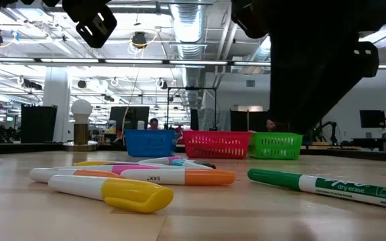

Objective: Pick & Place Markers
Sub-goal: Put the small green marker pen into the yellow bin

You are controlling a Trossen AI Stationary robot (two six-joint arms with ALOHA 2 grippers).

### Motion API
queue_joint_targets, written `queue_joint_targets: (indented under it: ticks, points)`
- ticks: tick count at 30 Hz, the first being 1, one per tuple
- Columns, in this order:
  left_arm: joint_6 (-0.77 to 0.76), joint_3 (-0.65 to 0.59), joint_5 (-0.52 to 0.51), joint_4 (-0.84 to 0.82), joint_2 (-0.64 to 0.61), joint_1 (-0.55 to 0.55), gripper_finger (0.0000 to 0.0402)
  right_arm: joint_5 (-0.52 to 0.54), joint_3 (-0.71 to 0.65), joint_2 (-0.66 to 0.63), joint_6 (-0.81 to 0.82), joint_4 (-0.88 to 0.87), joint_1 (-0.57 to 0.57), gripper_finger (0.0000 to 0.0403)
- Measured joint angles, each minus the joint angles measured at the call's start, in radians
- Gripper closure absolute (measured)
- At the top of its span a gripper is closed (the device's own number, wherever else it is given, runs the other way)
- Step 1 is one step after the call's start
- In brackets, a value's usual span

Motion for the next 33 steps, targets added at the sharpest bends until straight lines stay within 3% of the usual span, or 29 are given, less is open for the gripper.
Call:
queue_joint_targets:
  ticks: [17,22,27,33]
  points:
    - [-0.001,-0.001,0.000,0.000,0.000,0.000,0.0262,-0.029,0.007,0.158,-0.007,0.010,0.011,0.0210]
    - [-0.011,-0.011,-0.010,0.002,0.000,0.000,0.0262,0.007,0.008,0.170,0.028,0.002,0.030,0.0218]
    - [-0.036,-0.040,-0.041,0.002,0.000,0.000,0.0262,0.018,0.002,0.158,0.026,-0.005,0.037,0.0248]
    - [-0.072,-0.069,-0.074,0.011,0.000,0.000,0.0262,0.010,0.002,0.158,0.027,-0.005,0.037,0.0320]
